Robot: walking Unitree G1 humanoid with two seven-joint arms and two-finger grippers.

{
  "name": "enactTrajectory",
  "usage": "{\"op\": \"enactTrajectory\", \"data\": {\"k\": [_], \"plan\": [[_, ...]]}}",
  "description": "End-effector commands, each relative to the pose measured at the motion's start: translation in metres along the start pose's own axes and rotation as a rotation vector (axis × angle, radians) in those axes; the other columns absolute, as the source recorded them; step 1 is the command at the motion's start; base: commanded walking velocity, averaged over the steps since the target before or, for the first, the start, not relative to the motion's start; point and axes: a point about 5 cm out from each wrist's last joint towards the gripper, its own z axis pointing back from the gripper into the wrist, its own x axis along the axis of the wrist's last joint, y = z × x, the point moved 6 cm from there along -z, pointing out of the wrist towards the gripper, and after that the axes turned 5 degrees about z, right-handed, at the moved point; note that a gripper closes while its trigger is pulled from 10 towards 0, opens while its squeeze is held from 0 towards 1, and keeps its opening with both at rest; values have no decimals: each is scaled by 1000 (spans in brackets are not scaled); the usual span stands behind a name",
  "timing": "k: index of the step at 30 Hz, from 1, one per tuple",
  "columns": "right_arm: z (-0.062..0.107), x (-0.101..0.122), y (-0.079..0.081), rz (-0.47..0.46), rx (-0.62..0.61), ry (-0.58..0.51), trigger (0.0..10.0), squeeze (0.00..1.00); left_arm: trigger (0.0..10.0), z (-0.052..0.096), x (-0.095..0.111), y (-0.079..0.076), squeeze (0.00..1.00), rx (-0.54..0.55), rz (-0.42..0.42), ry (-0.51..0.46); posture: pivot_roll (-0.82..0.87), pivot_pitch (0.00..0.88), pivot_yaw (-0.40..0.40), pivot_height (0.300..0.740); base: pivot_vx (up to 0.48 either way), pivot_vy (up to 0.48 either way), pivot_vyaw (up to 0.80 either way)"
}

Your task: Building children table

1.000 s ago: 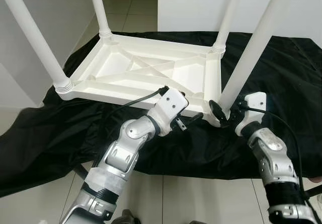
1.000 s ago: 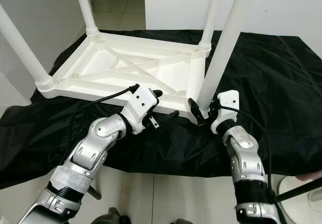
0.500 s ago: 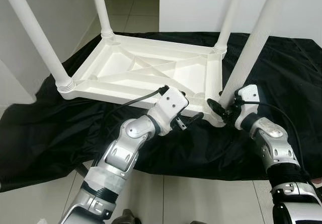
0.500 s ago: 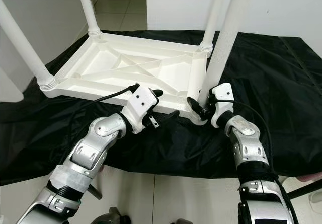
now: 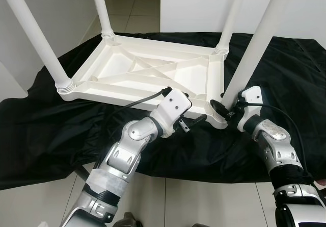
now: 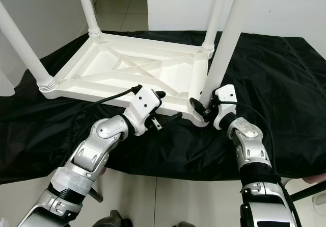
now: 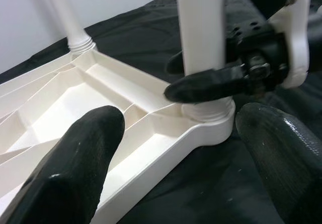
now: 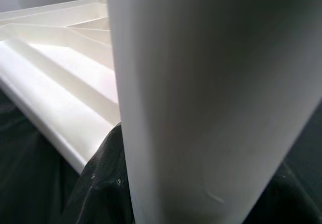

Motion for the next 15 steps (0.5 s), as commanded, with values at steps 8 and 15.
{"op": "enactTrajectory", "data": {"k": [8,15], "plan": [[3,-7,-7,-98,-283,41,10000,0,10000,-3,0,-5,0,5,33,-7,-69,0,-5,740,0,0,0],[22,-12,-14,-141,-622,74,10000,0,10000,-7,2,1,0,20,29,-8,-70,0,-10,740,0,0,0]]}}
